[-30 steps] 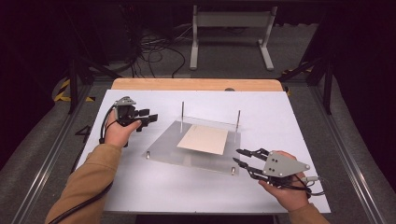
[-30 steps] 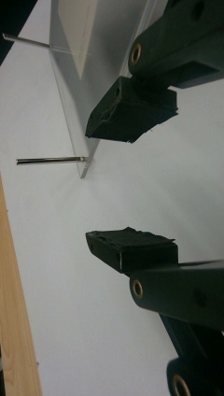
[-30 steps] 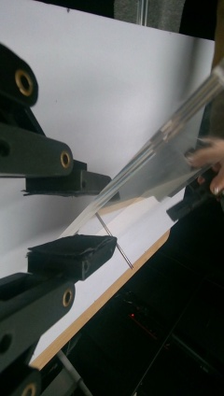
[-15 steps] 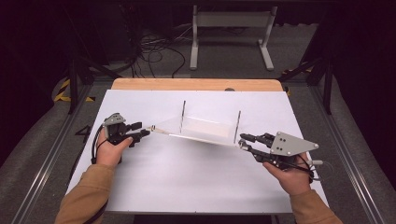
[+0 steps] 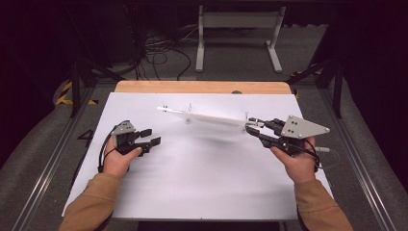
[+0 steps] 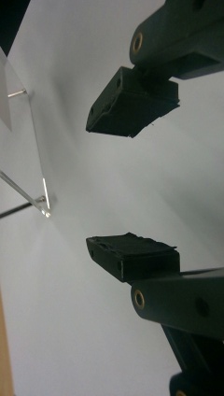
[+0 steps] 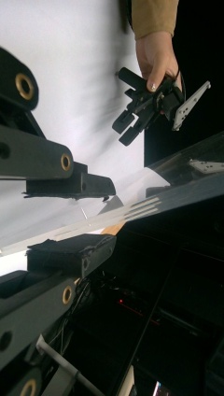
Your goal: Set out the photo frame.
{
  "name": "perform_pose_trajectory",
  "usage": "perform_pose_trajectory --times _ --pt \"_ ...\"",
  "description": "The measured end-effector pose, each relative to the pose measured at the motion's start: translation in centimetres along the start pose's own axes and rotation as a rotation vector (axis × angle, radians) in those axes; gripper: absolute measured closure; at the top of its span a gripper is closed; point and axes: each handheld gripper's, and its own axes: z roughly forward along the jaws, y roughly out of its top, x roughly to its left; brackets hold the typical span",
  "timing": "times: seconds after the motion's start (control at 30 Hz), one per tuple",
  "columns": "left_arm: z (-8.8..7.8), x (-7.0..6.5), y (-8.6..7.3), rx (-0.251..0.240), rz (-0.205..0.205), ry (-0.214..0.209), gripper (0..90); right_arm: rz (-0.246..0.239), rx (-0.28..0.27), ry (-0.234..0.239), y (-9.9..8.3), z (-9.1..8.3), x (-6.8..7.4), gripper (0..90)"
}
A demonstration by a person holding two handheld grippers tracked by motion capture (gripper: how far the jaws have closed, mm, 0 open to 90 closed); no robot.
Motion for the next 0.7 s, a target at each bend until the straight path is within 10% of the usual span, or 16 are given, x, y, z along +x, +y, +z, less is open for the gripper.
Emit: perform_pose_trajectory --times 0.33,0.7 --pt "1.6 -1.8 2.9 -0.133 0.146 -0.052 43.5 0.011 -0.011 -0.033 0.2 0.3 -0.4 70.7" --pt "3.6 -3.2 6.1 -0.204 0.214 -0.09 46.2 0.022 -0.002 -0.024 0.2 0.2 -0.4 70.7"
